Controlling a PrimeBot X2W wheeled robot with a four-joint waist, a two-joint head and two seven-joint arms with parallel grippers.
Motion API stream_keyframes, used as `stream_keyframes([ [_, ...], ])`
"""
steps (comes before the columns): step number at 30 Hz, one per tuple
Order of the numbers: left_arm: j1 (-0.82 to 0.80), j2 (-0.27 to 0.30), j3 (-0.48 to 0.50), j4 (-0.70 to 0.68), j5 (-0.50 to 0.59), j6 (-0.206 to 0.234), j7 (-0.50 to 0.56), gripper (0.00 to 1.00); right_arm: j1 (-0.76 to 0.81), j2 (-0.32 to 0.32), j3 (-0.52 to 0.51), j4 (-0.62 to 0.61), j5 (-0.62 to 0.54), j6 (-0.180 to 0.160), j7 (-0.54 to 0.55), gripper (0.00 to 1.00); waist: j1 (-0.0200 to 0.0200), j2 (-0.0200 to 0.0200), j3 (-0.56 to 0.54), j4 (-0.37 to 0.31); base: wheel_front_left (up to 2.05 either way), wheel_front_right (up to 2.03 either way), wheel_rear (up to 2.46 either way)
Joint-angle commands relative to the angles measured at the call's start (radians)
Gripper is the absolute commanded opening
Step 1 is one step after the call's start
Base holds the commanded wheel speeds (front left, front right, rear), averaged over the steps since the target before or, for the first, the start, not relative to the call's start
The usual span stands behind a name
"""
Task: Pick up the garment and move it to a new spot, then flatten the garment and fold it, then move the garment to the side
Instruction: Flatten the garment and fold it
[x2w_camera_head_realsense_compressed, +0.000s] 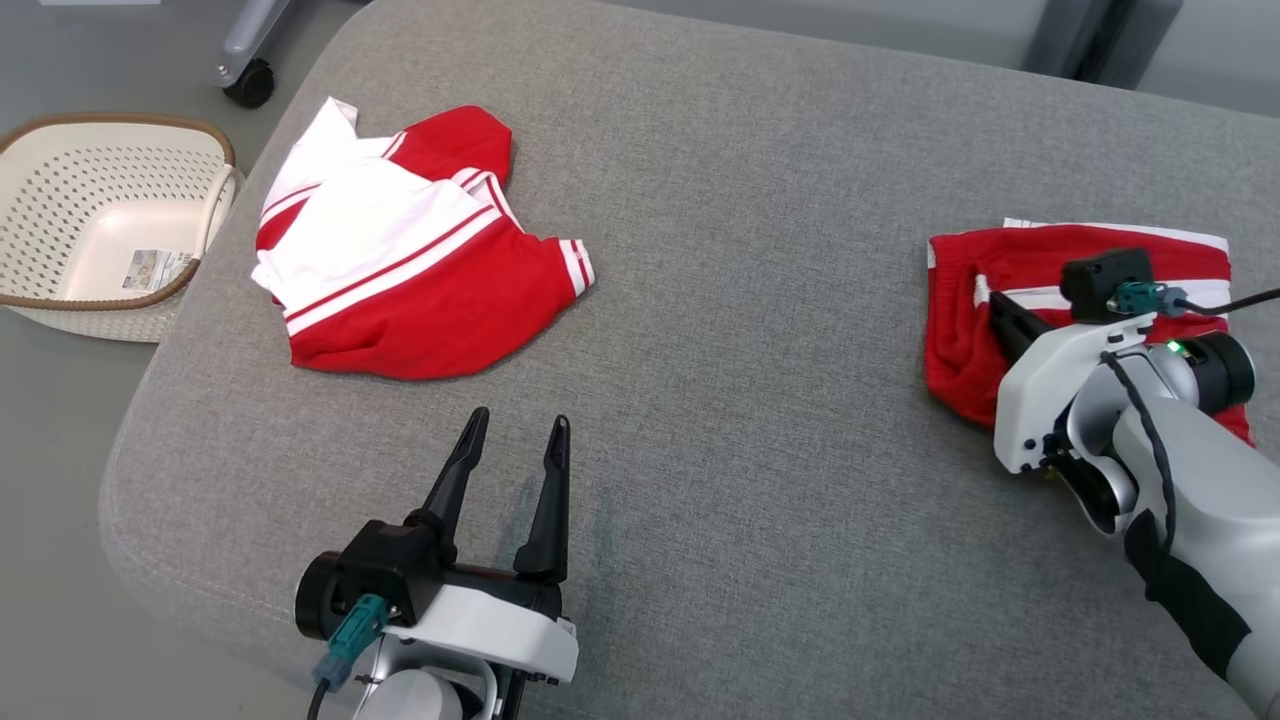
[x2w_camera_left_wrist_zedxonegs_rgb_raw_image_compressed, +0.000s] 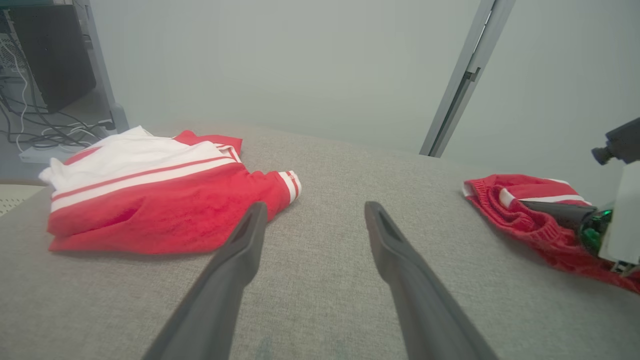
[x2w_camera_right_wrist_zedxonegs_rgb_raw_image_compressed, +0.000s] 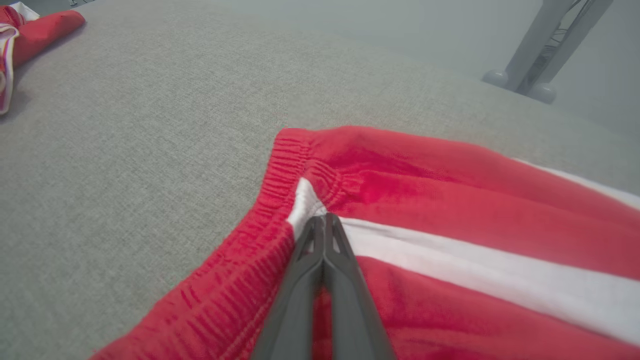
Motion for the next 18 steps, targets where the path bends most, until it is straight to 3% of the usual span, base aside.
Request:
stream_keyframes([
  [1,-0.012,0.004,0.000,-0.003,-0.003,0.006,0.001,1.00,-0.007,0.005,0.016,0.008,0.012,0.000,0.001,0.00,0.0000,-0.0001,0.002,0.003,0.00,0.00,0.00],
  [18,-0.017,0.004,0.001,0.006,-0.004,0.008,0.001,1.00,0.001,0.024,0.142,0.086,0.098,0.001,-0.049,0.00,0.0000,-0.0001,-0.004,-0.006,0.00,0.00,0.00],
])
